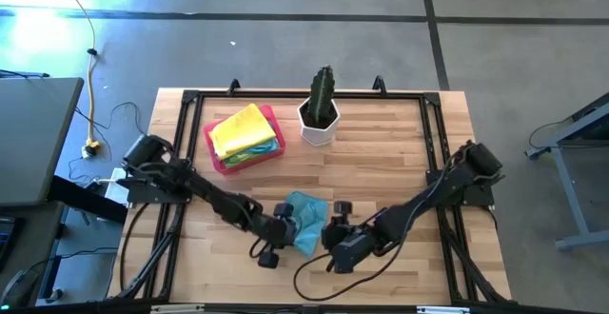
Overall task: Fold microfiber towels
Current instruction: Put the folded blue microfiber cloth into the transparent pink bin
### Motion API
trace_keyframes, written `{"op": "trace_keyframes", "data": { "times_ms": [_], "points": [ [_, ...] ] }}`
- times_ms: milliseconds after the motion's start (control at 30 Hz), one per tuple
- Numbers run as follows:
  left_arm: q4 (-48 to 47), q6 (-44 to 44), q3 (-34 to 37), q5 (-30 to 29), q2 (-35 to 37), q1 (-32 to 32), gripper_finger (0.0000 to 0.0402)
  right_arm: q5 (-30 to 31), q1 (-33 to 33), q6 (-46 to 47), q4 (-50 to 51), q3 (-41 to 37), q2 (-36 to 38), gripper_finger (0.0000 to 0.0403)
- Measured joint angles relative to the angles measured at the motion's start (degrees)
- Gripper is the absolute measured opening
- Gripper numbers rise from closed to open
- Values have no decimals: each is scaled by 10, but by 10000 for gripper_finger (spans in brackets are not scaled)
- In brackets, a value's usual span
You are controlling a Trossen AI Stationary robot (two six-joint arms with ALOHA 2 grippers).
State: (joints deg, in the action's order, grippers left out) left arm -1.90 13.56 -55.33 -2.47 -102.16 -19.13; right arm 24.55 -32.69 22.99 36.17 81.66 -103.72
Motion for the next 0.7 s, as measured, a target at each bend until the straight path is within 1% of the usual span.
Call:
{"op": "trace_keyframes", "data": {
  "times_ms": [100, 167, 267, 333, 400, 500, 600, 700],
  "points": [
    [0, 62, 0, 39, 43, 25, 1, 6, -4, 24, 37, 0, 25, 154],
    [-12, 100, 0, 53, 79, 47, 1, 13, -6, 31, 54, 0, 39, 154],
    [-11, 137, -1, 78, 130, 91, 1, 21, -11, 38, 76, 0, 55, 154],
    [-12, 155, -1, 82, 167, 123, 1, 25, -11, 38, 83, 0, 63, 154],
    [-15, 166, -2, 59, 202, 154, 1, 27, -12, 41, 99, 0, 69, 154],
    [-48, 189, -2, -20, 248, 193, 0, 28, -12, 40, 114, 0, 74, 154],
    [-66, 193, -2, -62, 276, 226, 0, 32, -12, 35, 128, 0, 75, 154],
    [-55, 189, -3, -105, 285, 253, 0, 37, -12, 24, 146, 0, 74, 154]
  ]
}}
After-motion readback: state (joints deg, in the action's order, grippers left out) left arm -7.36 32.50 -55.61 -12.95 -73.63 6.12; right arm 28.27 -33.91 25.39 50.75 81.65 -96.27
